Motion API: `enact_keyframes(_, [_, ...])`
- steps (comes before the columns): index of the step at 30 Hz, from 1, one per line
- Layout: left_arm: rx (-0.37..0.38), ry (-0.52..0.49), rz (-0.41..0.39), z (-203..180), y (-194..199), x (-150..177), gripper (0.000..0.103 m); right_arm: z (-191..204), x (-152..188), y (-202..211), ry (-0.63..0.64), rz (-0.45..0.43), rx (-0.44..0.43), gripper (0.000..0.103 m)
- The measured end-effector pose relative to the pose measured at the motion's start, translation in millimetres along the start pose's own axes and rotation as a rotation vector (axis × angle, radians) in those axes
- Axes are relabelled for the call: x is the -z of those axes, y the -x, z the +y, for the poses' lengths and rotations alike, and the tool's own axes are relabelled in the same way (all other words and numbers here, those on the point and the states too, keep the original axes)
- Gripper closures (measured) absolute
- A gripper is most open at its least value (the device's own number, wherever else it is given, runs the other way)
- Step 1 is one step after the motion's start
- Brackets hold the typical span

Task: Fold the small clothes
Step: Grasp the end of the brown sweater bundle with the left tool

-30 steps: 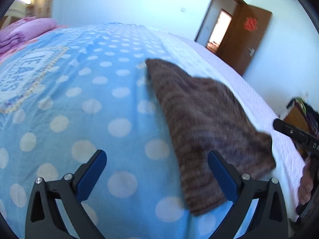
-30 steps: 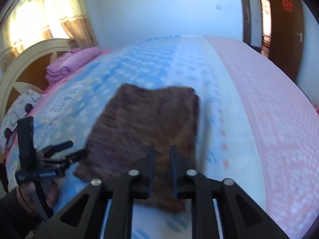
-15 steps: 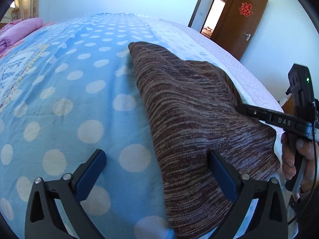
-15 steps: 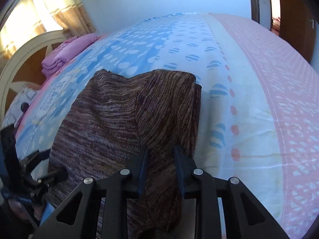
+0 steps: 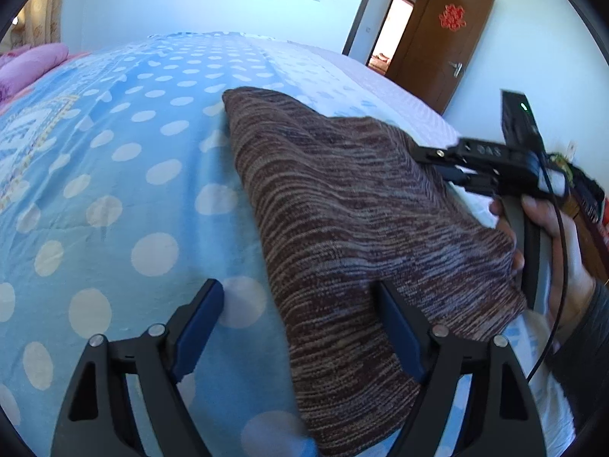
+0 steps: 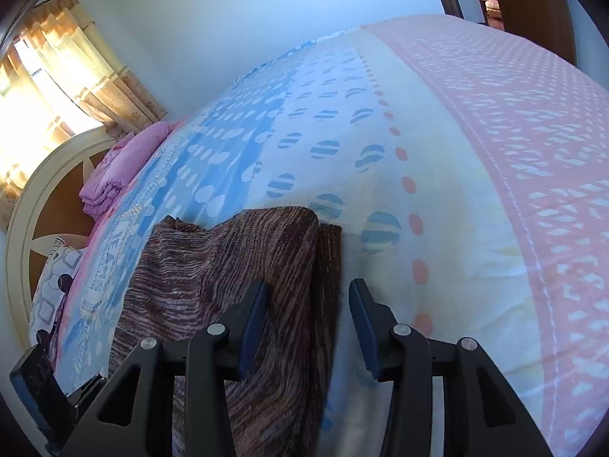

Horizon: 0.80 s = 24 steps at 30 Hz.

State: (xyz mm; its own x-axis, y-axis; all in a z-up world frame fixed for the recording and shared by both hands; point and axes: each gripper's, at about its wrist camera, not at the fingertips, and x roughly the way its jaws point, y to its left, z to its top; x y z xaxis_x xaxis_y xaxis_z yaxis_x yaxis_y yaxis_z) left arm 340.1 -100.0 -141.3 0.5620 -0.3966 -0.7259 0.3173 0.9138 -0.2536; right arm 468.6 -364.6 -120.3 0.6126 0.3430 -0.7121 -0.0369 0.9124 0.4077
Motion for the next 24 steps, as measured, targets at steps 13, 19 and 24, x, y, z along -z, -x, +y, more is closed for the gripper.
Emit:
enact_keyframes(13, [0.000,-0.074,0.010,-13.7,0.0,1.5,0.041,-5.0,-6.6,-20.3,-0.016,-0.009,-0.058,0.070])
enact_keyframes(19, [0.005,-0.104,0.014,-21.7,2.8,1.7,0.055,13.8,-4.2,-18.2,0.040,-0.016,0.020,0.083])
enact_keyframes(24, [0.003,-0.117,0.022,-24.5,2.7,0.8,0.064,16.4,-3.5,-17.7,0.035,-0.021,0.047,0.084])
